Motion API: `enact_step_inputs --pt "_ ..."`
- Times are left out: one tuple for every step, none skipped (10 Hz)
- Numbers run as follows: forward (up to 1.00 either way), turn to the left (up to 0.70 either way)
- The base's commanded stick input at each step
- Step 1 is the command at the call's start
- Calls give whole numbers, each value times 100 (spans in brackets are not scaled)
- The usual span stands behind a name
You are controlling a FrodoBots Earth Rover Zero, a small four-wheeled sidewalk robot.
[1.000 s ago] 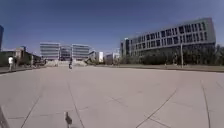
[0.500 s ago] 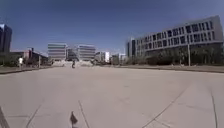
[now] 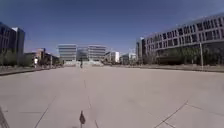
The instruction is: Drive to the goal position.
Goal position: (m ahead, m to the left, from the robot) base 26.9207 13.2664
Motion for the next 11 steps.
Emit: enact_step_inputs --pt "70 13" --pt "70 13" --pt "70 13" --pt "70 13" --pt "70 13" --pt "70 13" --pt "70 13" --pt "70 13" --pt "70 13" --pt "70 13" --pt "70 13"
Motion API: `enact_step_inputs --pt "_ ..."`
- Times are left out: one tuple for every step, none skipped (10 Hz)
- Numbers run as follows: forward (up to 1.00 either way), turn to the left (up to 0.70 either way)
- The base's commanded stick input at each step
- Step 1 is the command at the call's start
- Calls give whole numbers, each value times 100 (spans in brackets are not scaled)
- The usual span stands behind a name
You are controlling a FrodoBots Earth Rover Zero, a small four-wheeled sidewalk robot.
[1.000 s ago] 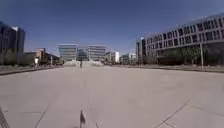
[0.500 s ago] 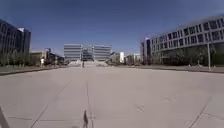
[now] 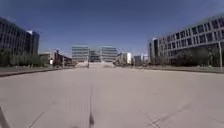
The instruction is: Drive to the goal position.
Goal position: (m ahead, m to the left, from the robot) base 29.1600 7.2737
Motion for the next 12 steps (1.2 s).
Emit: enact_step_inputs --pt "70 13" --pt "70 13" --pt "70 13" --pt "70 13" --pt "70 13" --pt "70 13" --pt "70 13" --pt "70 13" --pt "70 13" --pt "70 13" --pt "70 13" --pt "70 13"
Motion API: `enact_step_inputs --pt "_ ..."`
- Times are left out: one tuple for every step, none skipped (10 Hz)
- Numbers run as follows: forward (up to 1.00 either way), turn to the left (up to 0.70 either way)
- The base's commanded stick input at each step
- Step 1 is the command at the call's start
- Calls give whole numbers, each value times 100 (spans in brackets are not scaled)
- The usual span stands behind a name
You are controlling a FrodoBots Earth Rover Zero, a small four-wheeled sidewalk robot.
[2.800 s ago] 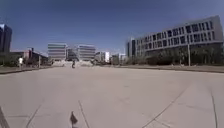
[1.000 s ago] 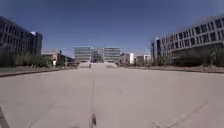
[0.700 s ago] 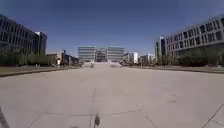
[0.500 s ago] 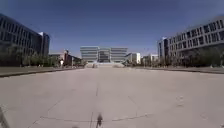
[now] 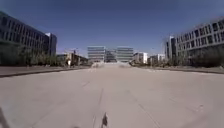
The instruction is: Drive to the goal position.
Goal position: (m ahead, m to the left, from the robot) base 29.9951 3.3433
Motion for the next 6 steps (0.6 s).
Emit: enact_step_inputs --pt "70 13" --pt "70 10" --pt "70 0" --pt "70 -1" --pt "70 -1" --pt "70 -1"
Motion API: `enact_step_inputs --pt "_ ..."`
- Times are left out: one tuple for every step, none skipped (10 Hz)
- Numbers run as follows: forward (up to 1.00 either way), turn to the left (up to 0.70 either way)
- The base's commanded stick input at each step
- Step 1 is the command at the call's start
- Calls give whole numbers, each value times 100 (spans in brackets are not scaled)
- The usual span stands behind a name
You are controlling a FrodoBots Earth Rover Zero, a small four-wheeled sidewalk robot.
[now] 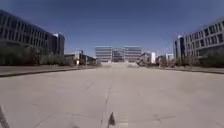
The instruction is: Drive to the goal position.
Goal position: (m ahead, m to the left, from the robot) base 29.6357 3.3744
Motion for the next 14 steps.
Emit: enact_step_inputs --pt "70 -1" --pt "70 -1" --pt "70 -1" --pt "70 -1" --pt "70 -1" --pt "70 -1" --pt "70 -1" --pt "70 -1" --pt "70 -1" --pt "70 -1" --pt "70 -1" --pt "70 -1" --pt "70 -1" --pt "70 -1"
